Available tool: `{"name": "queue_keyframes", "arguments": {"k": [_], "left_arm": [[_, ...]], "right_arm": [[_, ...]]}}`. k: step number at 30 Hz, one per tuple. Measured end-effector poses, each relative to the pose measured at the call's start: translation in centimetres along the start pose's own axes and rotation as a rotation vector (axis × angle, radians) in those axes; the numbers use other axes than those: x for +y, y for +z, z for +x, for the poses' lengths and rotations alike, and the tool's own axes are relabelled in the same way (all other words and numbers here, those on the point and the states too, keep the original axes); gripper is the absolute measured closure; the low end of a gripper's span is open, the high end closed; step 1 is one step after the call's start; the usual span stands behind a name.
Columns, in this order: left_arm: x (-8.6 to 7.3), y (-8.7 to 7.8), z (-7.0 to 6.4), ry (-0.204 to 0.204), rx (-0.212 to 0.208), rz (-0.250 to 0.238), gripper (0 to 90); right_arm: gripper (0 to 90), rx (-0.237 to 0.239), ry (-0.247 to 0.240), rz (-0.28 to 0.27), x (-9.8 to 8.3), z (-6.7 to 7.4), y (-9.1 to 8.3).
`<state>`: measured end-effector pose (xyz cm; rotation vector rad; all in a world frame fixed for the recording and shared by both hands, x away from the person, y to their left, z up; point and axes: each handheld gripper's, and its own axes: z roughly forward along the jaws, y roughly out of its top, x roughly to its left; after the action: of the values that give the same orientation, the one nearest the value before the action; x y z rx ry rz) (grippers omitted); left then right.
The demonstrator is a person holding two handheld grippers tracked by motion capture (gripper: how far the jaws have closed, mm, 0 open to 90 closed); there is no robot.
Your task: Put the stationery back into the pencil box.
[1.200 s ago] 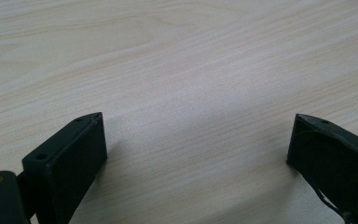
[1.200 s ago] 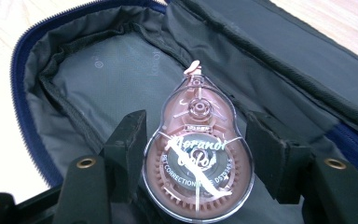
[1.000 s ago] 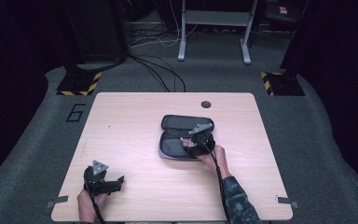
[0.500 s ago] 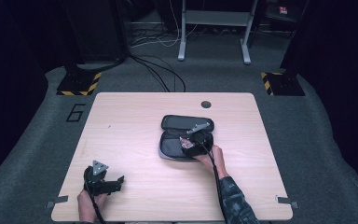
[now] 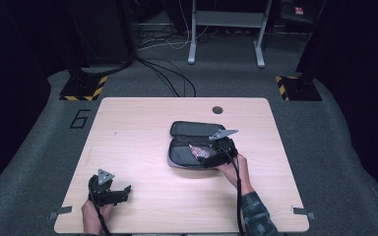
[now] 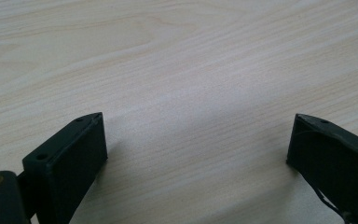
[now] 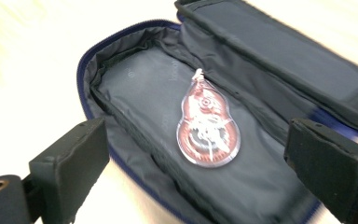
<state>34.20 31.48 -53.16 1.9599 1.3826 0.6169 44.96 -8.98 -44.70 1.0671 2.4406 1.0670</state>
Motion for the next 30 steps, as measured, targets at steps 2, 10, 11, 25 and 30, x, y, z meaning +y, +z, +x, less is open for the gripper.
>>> {"name": "queue_keyframes", "arguments": {"k": [2, 10, 11, 25, 30], "left_arm": [[0.0, 0.0, 0.0, 0.0, 0.0, 0.0, 4.5], [0.0, 0.0, 0.0, 0.0, 0.0, 0.0, 4.5], [0.0, 0.0, 0.0, 0.001, 0.0, 0.001, 4.5], [0.0, 0.0, 0.0, 0.001, 0.0, 0.001, 4.5], [0.0, 0.0, 0.0, 0.003, 0.0, 0.0, 4.5]], "right_arm": [[5.3, -0.005, 0.002, -0.006, -0.2, 0.0, -0.6], [4.2, -0.072, -0.003, -0.044, -2.5, -0.4, -5.3], [4.2, -0.095, 0.003, -0.052, -3.4, -0.6, -6.4], [4.4, -0.25, 0.123, -0.006, -12.3, -3.4, -9.5], [4.4, -0.283, 0.16, 0.024, -15.1, -3.9, -9.3]]}}
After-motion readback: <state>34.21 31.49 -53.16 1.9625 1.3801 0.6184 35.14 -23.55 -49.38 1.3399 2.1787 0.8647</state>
